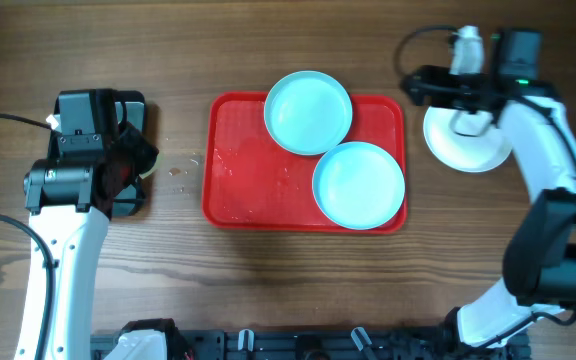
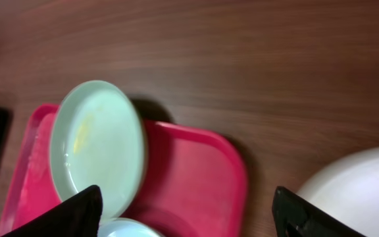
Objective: Clean dirty plates on tray and stack at the side
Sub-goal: 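Lift the white plate with the right gripper and place it right of the tray, then grasp the left light-blue plate rim with the right gripper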
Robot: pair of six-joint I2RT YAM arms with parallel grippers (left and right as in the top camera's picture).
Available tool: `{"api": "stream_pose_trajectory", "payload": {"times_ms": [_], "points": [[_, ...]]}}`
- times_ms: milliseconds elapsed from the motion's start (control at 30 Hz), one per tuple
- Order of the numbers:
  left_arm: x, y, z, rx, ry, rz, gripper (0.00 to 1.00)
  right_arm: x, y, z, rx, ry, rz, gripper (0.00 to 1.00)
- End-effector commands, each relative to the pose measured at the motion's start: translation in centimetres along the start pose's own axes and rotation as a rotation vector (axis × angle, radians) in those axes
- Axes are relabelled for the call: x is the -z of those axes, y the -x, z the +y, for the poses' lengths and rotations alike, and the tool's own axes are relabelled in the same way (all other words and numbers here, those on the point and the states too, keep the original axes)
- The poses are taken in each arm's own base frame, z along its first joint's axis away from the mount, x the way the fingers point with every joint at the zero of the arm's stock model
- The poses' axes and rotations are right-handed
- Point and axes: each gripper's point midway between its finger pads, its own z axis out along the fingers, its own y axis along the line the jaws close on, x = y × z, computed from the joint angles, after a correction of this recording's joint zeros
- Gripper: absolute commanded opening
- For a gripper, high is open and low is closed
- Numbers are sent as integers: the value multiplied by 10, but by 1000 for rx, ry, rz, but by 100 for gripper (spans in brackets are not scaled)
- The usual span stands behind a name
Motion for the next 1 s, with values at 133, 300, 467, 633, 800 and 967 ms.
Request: {"api": "stream_pose_trajectory", "payload": {"times_ms": [133,300,467,633,800,967], "points": [[-1,1,-1,15,-6,2,4,-69,-25,21,-113,-217,50,87],[-1,1,-1,15,-6,2,4,-101,-60,35,-272,-148,159,73],[-1,1,-1,15,-6,2,4,-122,-81,47,-232,-142,212,70],[-1,1,-1,15,-8,3,4,-130,-83,56,-213,-132,209,59],[-1,1,-1,15,-9,4,4,-136,-89,53,-235,-141,220,33],[-1,1,-1,15,-8,3,4,-149,-102,57,-220,-137,248,19]]}}
